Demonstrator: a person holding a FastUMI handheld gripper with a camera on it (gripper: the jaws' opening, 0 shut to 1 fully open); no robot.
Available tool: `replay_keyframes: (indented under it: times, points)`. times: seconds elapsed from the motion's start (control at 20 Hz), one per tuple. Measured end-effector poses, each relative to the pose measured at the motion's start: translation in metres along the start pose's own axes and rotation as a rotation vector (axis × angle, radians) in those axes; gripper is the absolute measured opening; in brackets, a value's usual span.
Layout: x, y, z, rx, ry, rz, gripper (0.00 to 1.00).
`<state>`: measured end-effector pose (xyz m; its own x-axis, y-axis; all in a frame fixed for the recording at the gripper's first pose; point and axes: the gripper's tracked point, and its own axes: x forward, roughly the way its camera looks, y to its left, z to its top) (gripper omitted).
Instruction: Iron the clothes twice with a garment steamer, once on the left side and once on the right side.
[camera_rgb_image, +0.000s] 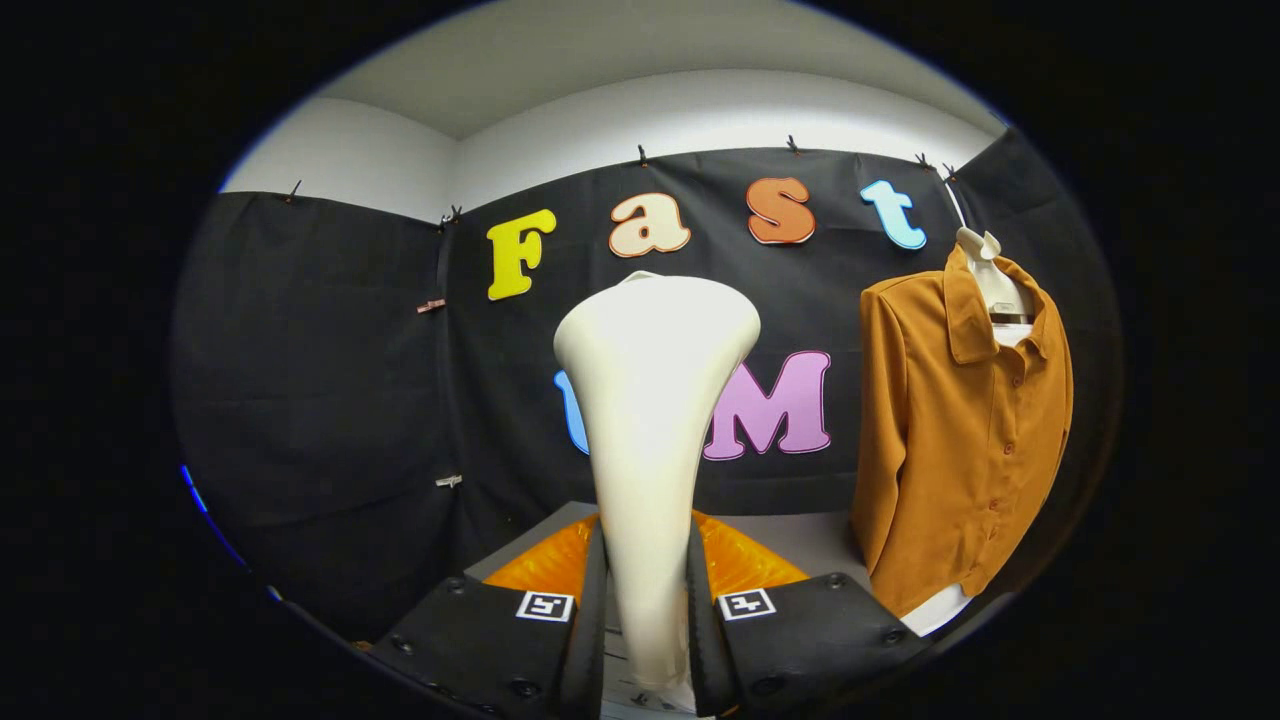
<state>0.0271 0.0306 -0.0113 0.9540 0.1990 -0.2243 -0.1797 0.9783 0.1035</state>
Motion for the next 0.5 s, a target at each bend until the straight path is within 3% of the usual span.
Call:
replay_keyframes:
  times: [0.5]
  points:
    - [-0.0058, 0.0013, 0.0021, 0.000, -0.014, 0.008, 0.38]
